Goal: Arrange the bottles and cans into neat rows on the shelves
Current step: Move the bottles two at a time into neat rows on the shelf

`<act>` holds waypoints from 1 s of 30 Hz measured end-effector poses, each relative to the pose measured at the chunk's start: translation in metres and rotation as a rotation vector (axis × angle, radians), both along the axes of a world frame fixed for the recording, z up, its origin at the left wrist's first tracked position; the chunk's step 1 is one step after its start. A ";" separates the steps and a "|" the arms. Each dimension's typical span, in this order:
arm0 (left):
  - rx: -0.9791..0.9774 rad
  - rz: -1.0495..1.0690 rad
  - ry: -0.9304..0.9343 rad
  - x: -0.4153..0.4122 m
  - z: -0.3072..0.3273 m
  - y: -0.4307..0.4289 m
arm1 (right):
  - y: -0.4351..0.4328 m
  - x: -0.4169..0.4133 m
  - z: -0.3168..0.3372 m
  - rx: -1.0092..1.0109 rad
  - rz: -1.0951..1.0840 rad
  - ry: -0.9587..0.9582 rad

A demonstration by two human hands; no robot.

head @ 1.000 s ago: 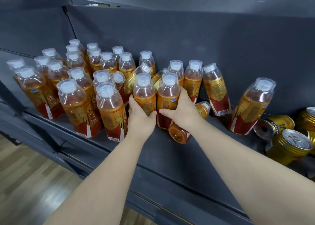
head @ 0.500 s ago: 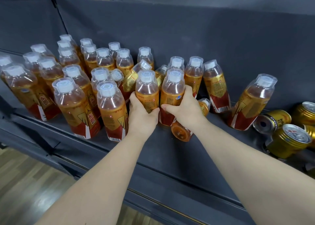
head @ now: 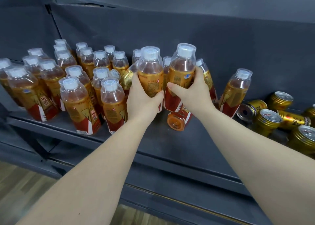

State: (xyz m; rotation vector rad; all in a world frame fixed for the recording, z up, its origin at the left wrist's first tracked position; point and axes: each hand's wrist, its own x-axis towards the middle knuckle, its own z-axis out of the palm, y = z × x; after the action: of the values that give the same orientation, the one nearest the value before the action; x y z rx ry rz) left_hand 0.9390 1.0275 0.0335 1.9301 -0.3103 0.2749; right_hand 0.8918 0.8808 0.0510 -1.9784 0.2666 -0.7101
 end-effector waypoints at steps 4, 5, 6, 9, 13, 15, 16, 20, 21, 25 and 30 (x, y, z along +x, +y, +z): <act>0.024 -0.067 -0.034 -0.013 0.002 -0.002 | 0.000 -0.026 0.001 0.004 -0.053 0.001; 0.027 -0.089 -0.034 -0.017 0.002 -0.003 | -0.001 -0.033 0.001 0.008 -0.072 0.003; 0.028 -0.111 -0.033 -0.022 0.002 -0.006 | -0.002 -0.040 0.000 0.011 -0.094 0.002; 0.030 -0.179 -0.025 -0.036 0.000 -0.015 | -0.008 -0.064 -0.007 0.023 -0.166 0.011; 0.048 -0.284 -0.011 -0.056 -0.002 -0.033 | -0.020 -0.101 -0.015 0.022 -0.252 0.030; 0.072 -0.345 -0.012 -0.070 -0.002 -0.043 | -0.027 -0.119 -0.018 0.009 -0.297 0.044; 0.078 -0.374 -0.015 -0.077 -0.002 -0.048 | -0.030 -0.129 -0.019 0.004 -0.317 0.045; 0.077 -0.476 -0.009 -0.108 -0.003 -0.072 | -0.042 -0.171 -0.022 0.000 -0.388 0.041; 0.074 -0.498 -0.005 -0.117 -0.004 -0.078 | -0.045 -0.183 -0.021 0.005 -0.403 0.040; 0.069 -0.585 0.000 -0.158 -0.005 -0.101 | -0.059 -0.232 -0.022 0.016 -0.484 0.045; 0.094 -0.701 0.004 -0.219 -0.011 -0.131 | -0.071 -0.305 -0.027 0.069 -0.592 0.055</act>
State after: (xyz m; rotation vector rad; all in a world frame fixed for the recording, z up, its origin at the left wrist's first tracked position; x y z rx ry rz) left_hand 0.7196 0.8967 0.0226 1.7888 -0.9766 -0.2103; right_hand 0.5867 0.8098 0.0239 -1.8591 0.9213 -0.9989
